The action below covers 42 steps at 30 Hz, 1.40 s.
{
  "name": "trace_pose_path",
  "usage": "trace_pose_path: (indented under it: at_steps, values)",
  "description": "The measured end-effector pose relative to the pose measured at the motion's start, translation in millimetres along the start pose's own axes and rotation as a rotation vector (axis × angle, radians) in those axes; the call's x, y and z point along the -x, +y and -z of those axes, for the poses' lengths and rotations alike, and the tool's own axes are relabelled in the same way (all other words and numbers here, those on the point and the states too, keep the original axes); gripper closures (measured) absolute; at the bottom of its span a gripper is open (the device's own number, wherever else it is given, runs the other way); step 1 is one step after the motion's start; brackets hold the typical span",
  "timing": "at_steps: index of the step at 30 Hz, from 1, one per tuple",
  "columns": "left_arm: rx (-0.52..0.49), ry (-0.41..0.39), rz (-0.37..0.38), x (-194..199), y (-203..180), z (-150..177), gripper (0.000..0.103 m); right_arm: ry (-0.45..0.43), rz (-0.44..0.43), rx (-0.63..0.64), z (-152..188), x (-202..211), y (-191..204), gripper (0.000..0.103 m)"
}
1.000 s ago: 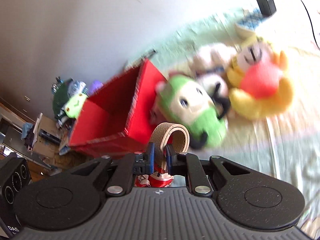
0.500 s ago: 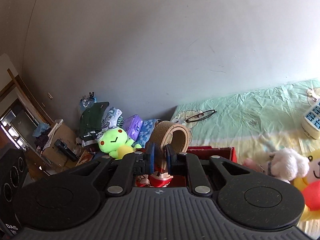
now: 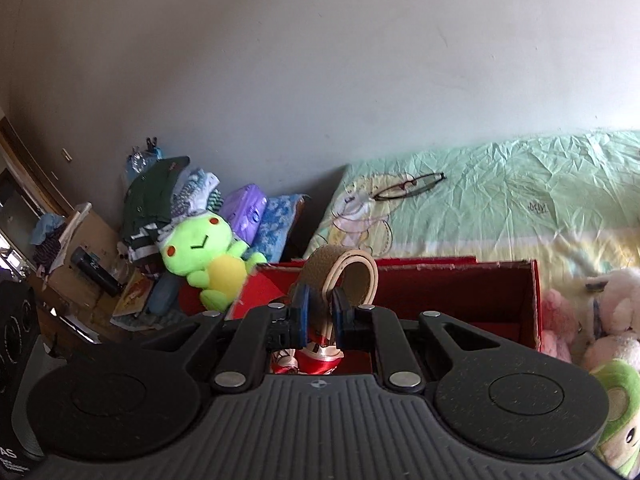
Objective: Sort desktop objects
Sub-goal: 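Carry the tan strap in the right gripper over the red box, then lower the strap into the box beside the carton and release it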
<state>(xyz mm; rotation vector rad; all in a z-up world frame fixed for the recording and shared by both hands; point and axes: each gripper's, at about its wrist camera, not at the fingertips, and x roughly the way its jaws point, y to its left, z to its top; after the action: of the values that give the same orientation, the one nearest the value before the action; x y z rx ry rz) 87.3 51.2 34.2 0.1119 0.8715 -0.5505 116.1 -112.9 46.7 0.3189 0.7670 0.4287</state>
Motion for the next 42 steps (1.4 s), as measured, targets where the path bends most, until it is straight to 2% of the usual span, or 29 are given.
trace_pose_path:
  at_steps: [7, 16, 18, 24, 27, 32, 35, 42]
  values:
    - [0.118, 0.156, 0.039, -61, 26, 2, 0.059, 0.142, 0.058, -0.018, 1, -59, -24, 0.089]
    - [0.245, 0.346, 0.029, -111, 26, -2, 0.059, 0.309, 0.146, 0.070, 14, -100, -41, 0.088]
    - [0.264, 0.377, 0.031, -119, 24, 0, 0.059, 0.340, 0.146, 0.027, 14, -104, -49, 0.088]
    - [0.282, 0.422, 0.028, -137, 15, 7, 0.059, 0.409, 0.156, -0.084, 13, -114, -72, 0.087]
    - [0.272, 0.429, 0.013, -146, 7, 13, 0.060, 0.384, 0.158, -0.071, 15, -109, -68, 0.087]
    - [0.285, 0.396, 0.019, -141, 8, 15, 0.061, 0.353, 0.184, -0.062, 16, -104, -66, 0.086]
    - [0.252, 0.378, 0.013, -136, 3, 16, 0.062, 0.363, 0.206, -0.048, 17, -104, -63, 0.086]
    - [0.204, 0.363, 0.028, -133, -1, 15, 0.062, 0.314, 0.189, -0.068, 16, -96, -66, 0.086]
